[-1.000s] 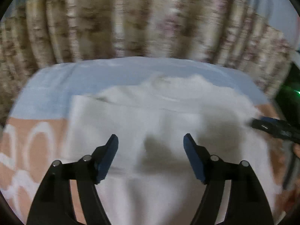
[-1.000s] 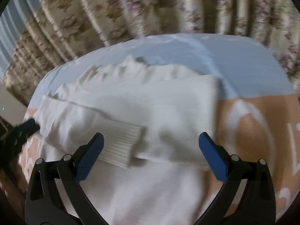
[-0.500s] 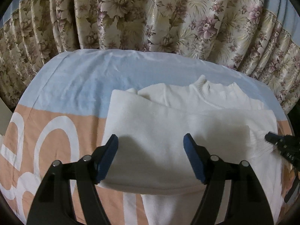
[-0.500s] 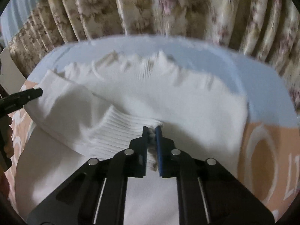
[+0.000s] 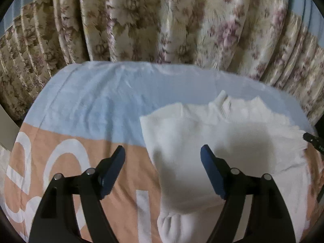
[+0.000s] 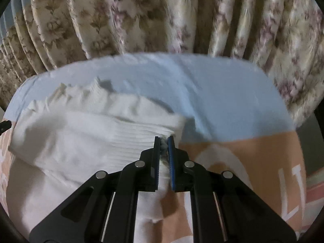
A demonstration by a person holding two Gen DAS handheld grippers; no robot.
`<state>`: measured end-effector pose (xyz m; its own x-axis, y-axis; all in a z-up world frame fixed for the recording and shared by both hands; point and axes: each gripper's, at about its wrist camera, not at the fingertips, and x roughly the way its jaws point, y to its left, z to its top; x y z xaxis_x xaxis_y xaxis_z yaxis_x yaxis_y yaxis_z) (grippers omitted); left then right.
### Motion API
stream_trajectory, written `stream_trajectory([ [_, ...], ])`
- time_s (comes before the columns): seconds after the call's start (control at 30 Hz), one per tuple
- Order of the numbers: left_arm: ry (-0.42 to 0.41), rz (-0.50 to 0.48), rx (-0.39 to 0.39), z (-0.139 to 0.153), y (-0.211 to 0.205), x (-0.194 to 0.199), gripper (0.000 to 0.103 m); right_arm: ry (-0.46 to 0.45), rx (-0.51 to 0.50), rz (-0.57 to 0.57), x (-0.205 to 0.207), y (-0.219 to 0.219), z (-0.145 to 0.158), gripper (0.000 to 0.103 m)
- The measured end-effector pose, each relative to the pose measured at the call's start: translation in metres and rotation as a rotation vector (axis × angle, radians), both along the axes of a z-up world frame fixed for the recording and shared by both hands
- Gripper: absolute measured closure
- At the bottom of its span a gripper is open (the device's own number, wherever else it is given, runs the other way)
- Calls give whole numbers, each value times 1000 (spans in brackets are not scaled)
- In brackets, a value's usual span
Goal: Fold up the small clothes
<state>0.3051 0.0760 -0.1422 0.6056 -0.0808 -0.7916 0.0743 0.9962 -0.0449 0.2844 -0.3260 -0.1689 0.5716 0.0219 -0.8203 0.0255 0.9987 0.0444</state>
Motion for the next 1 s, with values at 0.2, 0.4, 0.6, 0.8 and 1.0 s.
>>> stream_trajectory([
  [0.2,51,29,102,-24,-8,9,31,42,27,16,3,-5,-9,90],
  [0.4,37,22,114,-23,-4,5,32,-9,42,-38,-20,-17,10,71],
  [0.6,25,-5,64,-16,-10,-7,32,2,0,70,-27,20,0,69],
  [0.8,47,-3,85,-22,-14,-18,32,25,-33,58,-25,17,-15,64],
  [1.0,24,-19,93,-10,-23,-34,31,-54,18,68,-49,20,11,48],
])
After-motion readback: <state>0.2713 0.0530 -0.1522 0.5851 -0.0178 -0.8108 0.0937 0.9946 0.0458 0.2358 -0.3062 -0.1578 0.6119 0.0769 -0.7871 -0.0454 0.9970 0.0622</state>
